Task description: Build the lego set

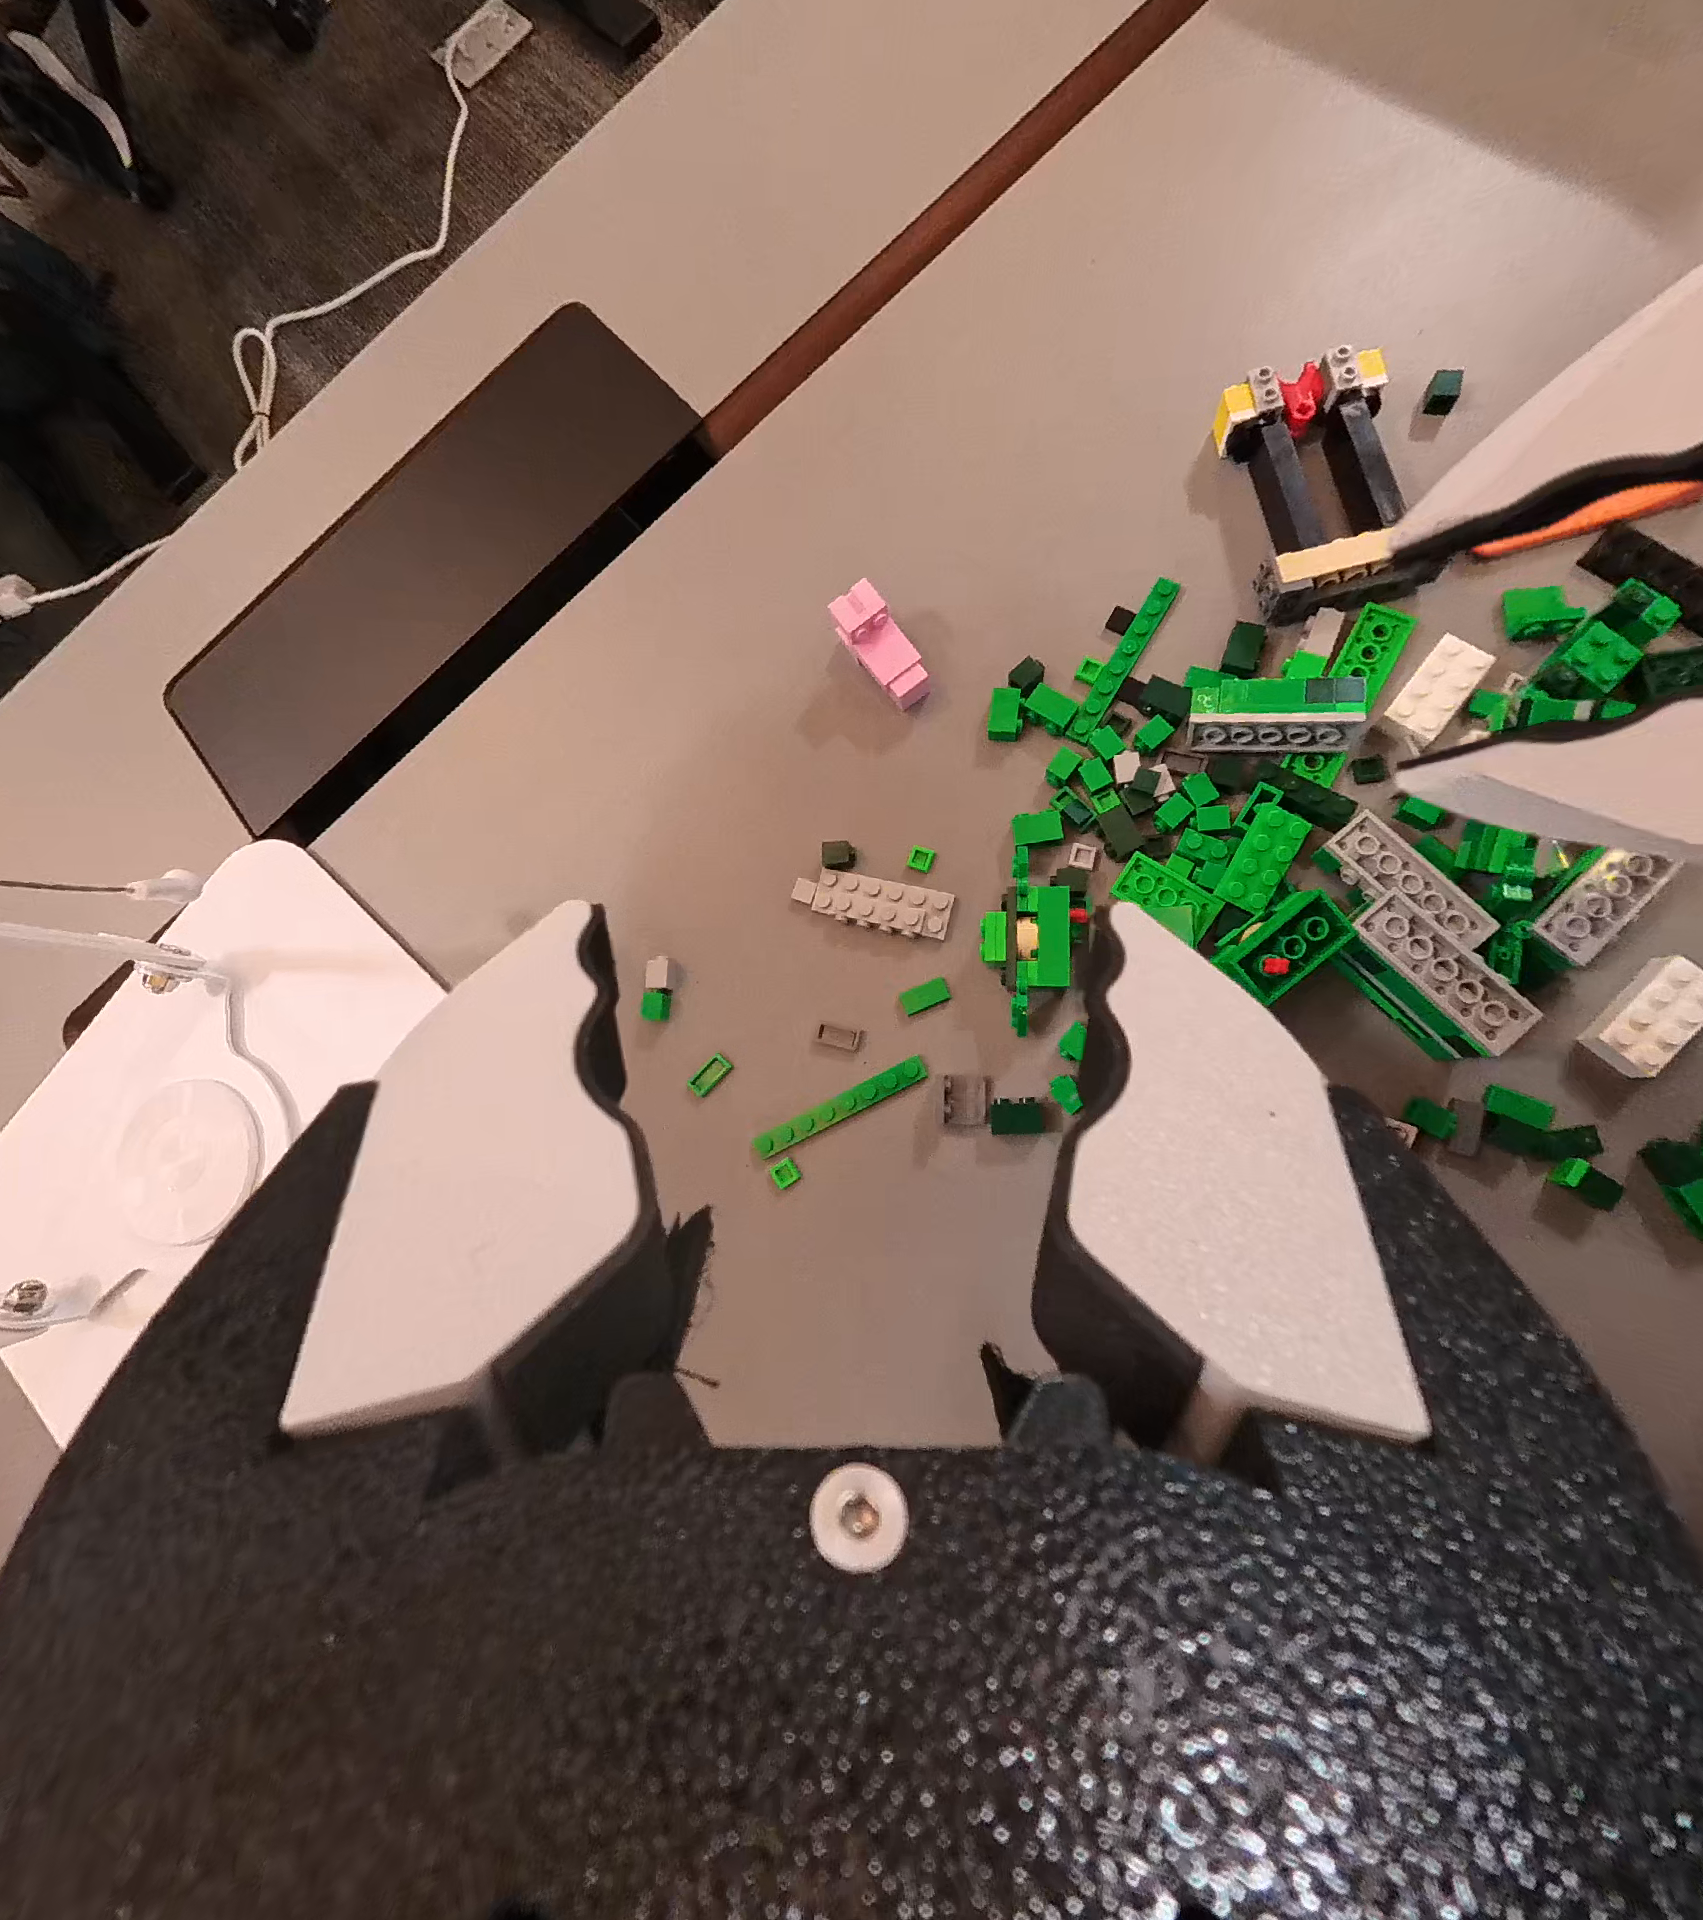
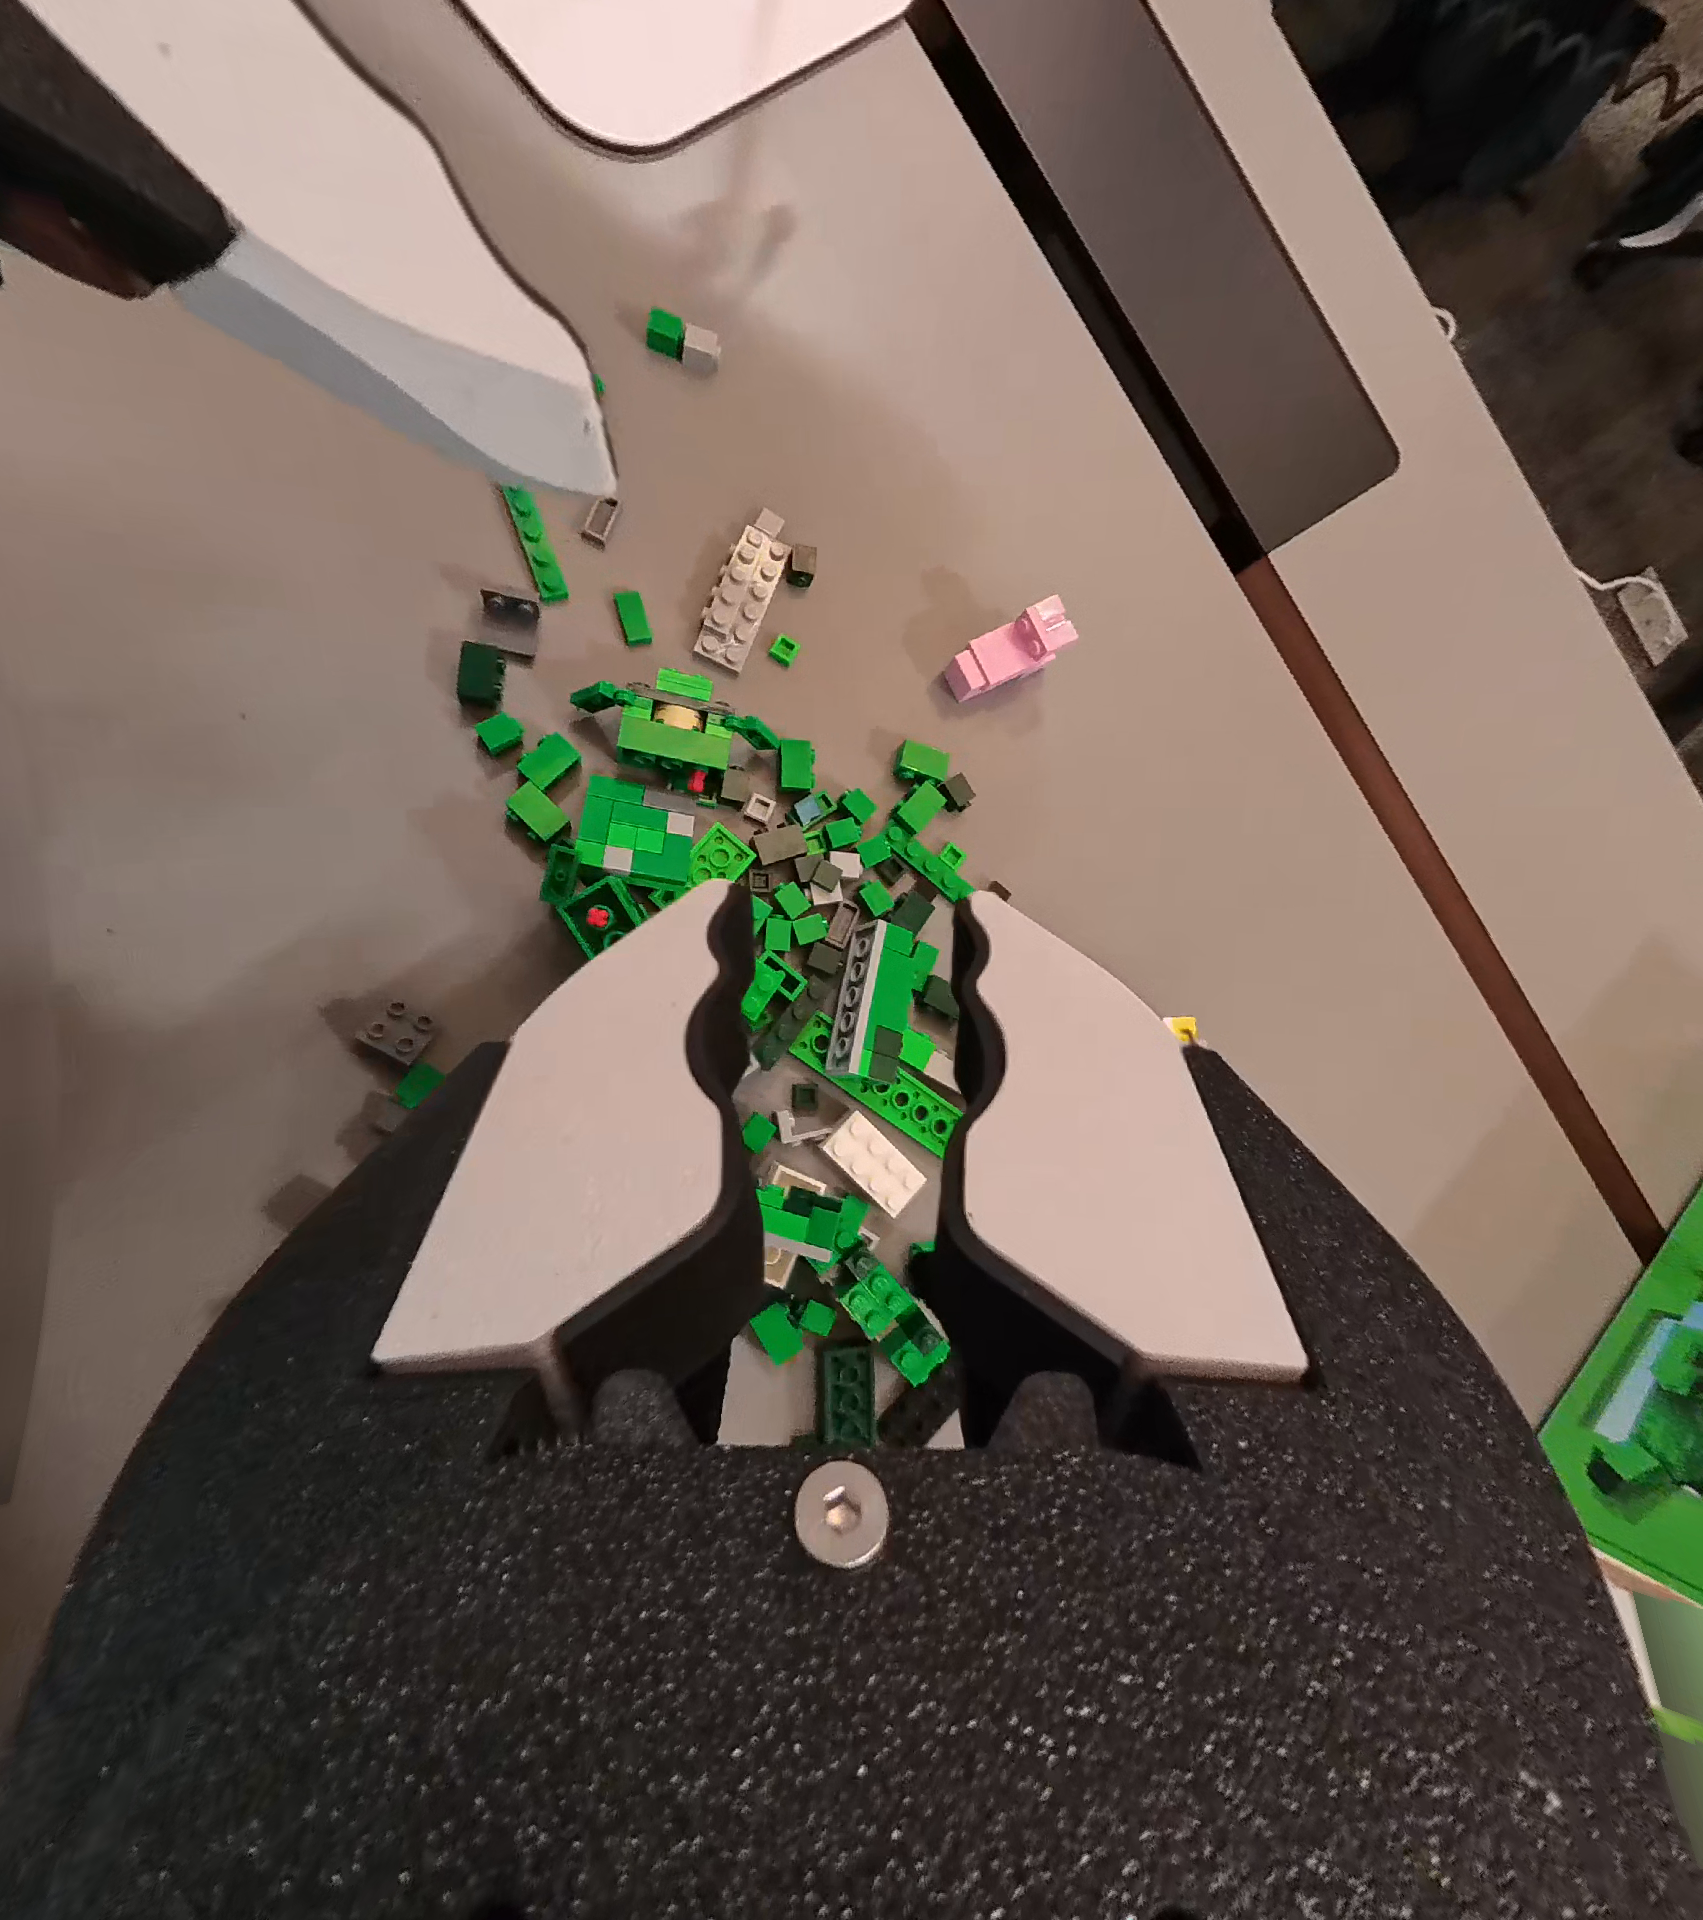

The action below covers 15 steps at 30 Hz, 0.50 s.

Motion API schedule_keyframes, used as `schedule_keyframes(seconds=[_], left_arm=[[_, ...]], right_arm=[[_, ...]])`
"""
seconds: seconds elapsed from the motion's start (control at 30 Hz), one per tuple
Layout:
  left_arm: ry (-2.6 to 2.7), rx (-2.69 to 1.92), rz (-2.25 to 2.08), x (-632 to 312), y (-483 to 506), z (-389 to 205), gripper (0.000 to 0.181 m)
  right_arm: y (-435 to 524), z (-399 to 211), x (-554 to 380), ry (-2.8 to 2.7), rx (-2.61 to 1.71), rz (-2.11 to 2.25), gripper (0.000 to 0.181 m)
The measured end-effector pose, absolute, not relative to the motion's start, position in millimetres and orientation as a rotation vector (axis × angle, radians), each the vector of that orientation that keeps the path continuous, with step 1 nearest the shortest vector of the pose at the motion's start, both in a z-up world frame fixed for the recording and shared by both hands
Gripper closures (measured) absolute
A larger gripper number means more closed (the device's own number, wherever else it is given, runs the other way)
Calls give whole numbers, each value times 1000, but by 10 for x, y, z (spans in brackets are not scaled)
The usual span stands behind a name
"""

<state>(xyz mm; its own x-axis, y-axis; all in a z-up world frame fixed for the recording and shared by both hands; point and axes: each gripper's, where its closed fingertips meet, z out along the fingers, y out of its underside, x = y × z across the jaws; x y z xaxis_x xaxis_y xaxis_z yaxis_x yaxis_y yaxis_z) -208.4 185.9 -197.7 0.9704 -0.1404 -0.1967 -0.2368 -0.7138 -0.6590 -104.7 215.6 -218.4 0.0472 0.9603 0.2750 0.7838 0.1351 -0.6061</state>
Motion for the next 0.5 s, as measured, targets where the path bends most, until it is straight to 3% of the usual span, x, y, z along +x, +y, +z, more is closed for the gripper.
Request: schedule_keyframes(seconds=[0.17, 0.5], left_arm=[[417, -2282, 38, -1826, 1962, -1928, 112], [497, -2324, 9, -1691, 2003, -2095, 103]], right_arm=[[2233, -2170, -1026, -1740, -1693, 302, 147], [2088, -2089, -1053, -1769, -1647, 382, 147]])
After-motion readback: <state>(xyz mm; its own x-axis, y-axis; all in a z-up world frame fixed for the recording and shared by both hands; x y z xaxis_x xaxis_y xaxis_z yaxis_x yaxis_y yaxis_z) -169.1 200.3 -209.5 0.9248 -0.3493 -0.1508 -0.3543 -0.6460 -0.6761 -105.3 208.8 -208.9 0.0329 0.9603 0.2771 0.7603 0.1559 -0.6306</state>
